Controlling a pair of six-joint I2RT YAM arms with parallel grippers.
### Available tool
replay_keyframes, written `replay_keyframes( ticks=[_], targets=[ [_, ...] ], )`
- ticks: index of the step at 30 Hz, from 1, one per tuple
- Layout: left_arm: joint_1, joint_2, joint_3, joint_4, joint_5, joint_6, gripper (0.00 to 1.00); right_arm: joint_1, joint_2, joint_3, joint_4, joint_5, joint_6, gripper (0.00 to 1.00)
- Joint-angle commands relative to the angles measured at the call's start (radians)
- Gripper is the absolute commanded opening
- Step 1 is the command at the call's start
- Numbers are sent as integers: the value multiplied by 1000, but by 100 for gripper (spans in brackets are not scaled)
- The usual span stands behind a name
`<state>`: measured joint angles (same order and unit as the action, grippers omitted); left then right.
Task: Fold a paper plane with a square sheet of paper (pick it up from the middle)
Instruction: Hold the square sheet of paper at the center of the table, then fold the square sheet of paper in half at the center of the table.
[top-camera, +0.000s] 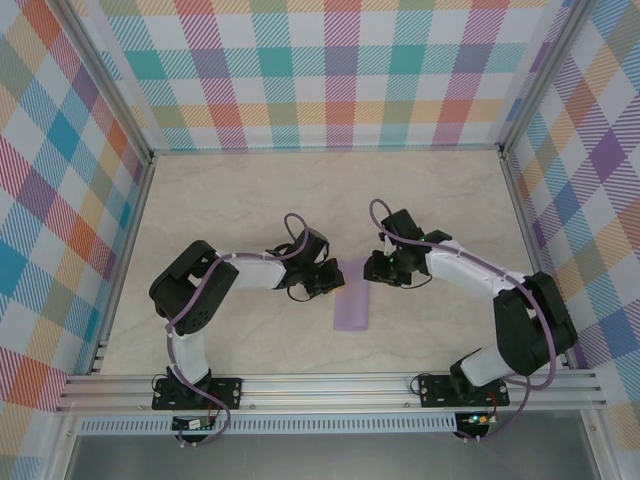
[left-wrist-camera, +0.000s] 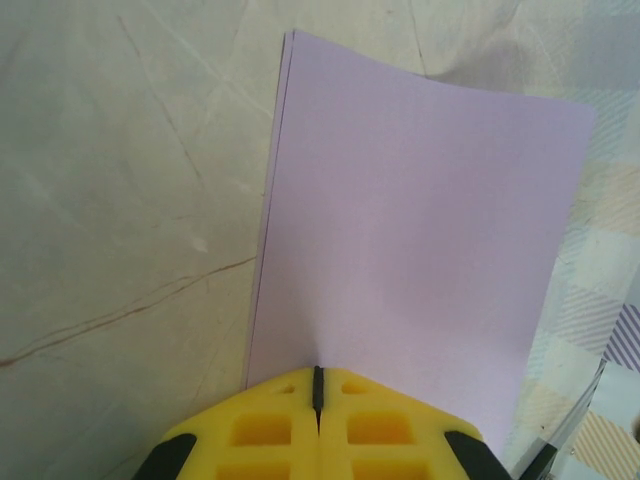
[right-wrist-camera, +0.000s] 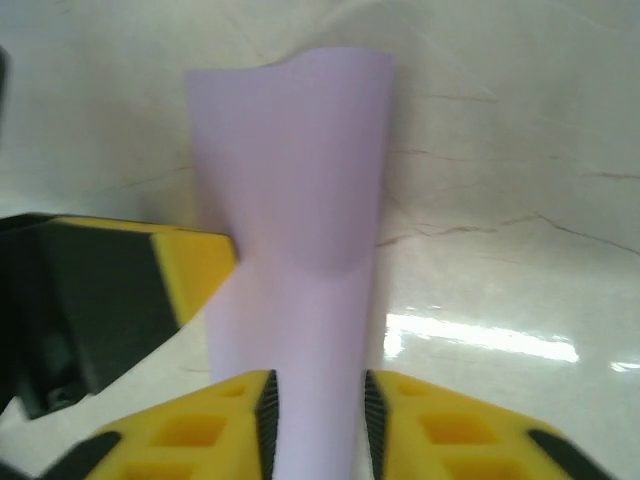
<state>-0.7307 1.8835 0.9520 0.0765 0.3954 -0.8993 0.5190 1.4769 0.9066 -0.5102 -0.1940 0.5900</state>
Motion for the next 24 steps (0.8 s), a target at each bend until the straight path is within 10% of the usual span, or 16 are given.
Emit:
replay_keyframes(
  ticks=[1,8,24],
  targets=[
    [-29,91,-53,-218,-117,19,0,1,13,-17,100,-130,42,20],
    [-32,99,-44,-226,-123,13,0,1,155,-8,225,-266,81,0],
    [-34,120,-48,-268,-151,-12,0,-49,263,-92,225,-285,-27,0]
  ],
)
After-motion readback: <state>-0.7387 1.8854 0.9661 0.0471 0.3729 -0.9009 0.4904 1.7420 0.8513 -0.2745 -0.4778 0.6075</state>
